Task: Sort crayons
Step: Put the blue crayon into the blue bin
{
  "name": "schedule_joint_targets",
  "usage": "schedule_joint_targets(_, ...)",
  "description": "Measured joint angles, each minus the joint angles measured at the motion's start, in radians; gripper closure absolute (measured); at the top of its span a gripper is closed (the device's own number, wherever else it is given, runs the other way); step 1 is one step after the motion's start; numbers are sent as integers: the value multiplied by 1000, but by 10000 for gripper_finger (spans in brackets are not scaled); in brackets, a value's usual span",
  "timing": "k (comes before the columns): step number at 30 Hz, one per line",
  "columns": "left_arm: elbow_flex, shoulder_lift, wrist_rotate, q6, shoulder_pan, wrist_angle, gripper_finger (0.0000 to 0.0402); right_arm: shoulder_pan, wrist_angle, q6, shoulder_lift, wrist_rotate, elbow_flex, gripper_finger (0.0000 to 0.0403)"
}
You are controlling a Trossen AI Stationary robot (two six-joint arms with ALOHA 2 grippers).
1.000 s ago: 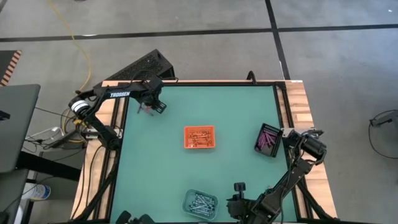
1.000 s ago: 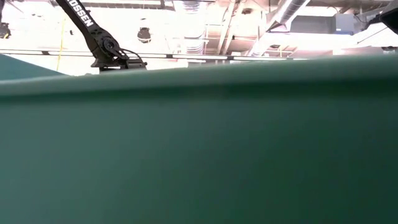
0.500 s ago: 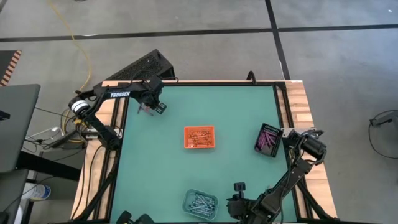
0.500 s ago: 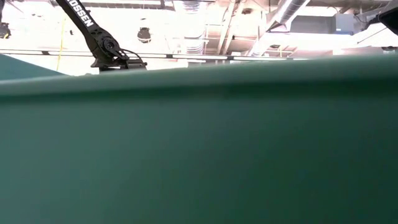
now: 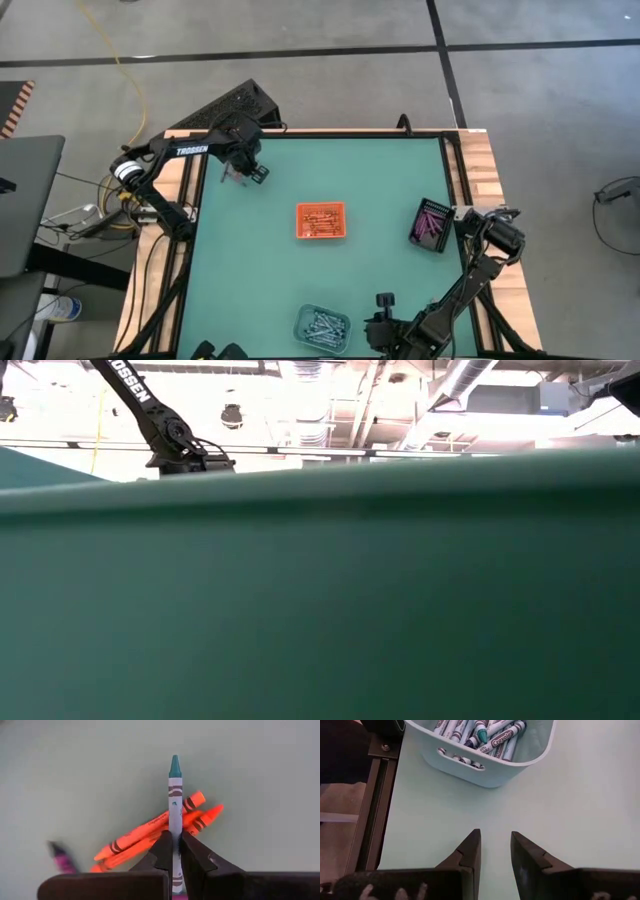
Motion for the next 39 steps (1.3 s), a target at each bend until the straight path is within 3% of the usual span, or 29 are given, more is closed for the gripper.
schedule_joint_targets(9,85,-6,-9,40,-74,-109,395,0,-12,-3,0,0,0,304)
schedule_joint_targets(17,112,-119,-2,60,-251,-178,396,0,-119,128,0,6,0,304)
schedule_joint_targets(21,112,-209,-3,38,-401,-210,396,2,-255,329,0,-8,0,304)
schedule_joint_targets(28,112,-318,-4,-52,-754,-179,396,42,-460,666,0,-61,0,304)
schedule_joint_targets(34,112,-302,-10,-144,-1057,-29,396,97,-517,900,-1,-169,0,304)
schedule_joint_targets(39,113,-224,-17,-160,-1241,188,396,152,-598,1058,-2,-248,36,304)
